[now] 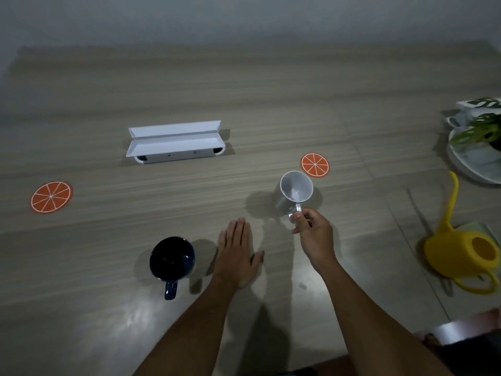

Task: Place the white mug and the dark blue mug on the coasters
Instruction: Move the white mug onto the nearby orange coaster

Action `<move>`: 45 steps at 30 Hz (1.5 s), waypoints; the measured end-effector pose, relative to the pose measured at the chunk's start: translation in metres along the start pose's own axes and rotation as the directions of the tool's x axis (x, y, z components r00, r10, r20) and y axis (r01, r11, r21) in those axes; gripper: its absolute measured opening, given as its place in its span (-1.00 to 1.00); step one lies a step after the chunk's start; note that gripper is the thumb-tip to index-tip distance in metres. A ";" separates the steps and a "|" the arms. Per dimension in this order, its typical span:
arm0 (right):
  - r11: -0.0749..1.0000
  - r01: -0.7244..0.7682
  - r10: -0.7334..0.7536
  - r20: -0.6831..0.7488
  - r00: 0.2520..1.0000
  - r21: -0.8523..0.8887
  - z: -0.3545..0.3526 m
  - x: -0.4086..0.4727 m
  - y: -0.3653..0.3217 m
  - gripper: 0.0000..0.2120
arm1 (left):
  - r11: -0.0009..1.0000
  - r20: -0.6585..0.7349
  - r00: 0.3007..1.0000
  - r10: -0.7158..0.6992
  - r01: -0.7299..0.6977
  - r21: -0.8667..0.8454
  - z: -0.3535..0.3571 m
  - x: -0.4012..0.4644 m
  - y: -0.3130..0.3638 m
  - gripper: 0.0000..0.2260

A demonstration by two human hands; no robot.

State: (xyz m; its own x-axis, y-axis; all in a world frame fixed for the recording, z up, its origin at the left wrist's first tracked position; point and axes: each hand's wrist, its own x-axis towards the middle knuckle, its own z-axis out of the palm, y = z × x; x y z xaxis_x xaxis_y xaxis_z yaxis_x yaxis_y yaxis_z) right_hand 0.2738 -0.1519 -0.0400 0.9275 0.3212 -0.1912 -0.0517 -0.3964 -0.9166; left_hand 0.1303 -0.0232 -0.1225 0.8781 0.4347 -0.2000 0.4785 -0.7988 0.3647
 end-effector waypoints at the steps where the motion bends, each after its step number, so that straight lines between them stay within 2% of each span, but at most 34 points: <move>1: 1.000 -0.004 0.004 -0.021 1.000 0.000 -0.001 0.011 -0.001 -0.86 | 1.000 0.000 1.000 -0.004 0.004 0.003 -0.002 0.011 0.001 -0.23; 5: 1.000 -0.024 0.026 -0.098 0.995 0.019 -0.004 0.053 -0.004 -0.86 | 0.999 0.008 1.000 -0.026 0.026 0.043 -0.003 0.043 0.004 -0.22; 10: 0.998 -0.032 0.042 -0.164 0.986 0.061 -0.007 0.103 -0.005 -0.85 | 0.997 -0.096 0.995 -0.040 0.045 0.055 0.010 0.046 0.003 -0.24; 13: 1.000 -0.021 0.022 -0.194 0.981 0.008 -0.011 0.125 -0.003 -0.83 | 0.996 -0.094 0.994 -0.059 0.064 0.056 0.012 0.049 0.003 -0.24; 26: 0.999 -0.028 0.038 -0.298 0.954 0.038 -0.012 0.153 0.006 -0.87 | 0.996 -0.086 0.994 -0.069 0.074 0.050 0.010 0.049 0.003 -0.23; 45: 0.992 -0.085 0.107 -0.257 0.961 0.097 -0.017 0.164 0.006 -0.80 | 0.996 -0.095 0.992 -0.082 0.086 0.039 0.004 0.047 0.007 -0.24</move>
State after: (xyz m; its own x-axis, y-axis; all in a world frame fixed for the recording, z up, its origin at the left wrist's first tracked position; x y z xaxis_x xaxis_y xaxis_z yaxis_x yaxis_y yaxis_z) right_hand 0.4324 -0.1164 -0.0708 0.9804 0.0453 -0.1915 -0.1655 -0.3370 -0.9269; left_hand 0.1749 -0.0100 -0.1331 0.8322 0.5359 -0.1423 0.5516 -0.7741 0.3106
